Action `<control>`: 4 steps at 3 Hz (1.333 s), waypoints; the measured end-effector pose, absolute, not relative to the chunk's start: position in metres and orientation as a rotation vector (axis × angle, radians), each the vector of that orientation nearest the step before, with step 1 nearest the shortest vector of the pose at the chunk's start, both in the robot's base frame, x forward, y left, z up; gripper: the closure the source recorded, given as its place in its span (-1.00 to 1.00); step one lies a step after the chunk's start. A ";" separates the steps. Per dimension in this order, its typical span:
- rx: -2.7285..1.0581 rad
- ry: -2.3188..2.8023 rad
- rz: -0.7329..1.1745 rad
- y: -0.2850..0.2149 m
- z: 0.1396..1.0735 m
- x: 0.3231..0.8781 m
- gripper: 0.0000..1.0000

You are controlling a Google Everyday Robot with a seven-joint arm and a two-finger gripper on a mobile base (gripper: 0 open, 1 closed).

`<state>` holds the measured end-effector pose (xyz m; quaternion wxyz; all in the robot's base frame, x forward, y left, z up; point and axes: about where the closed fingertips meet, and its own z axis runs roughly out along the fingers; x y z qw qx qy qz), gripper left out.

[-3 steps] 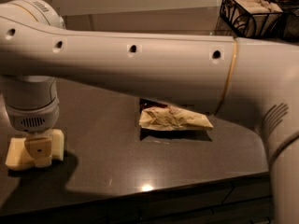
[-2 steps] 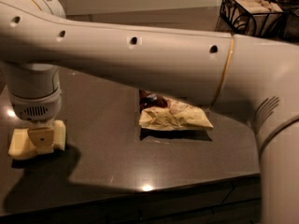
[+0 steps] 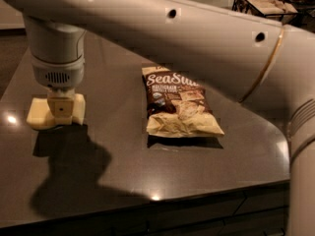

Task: Move sponge near brown chip bag

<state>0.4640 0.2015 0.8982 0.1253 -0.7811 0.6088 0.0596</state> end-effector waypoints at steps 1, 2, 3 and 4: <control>-2.230 1.838 0.067 0.170 0.910 0.494 1.00; -2.244 1.897 -0.098 0.135 0.901 0.524 0.97; -2.276 1.923 -0.219 0.115 0.888 0.541 0.53; -2.290 1.957 -0.316 0.093 0.877 0.558 0.08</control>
Offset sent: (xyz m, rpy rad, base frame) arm 0.0829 -0.0985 -0.0008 -0.2420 -0.1425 -0.1334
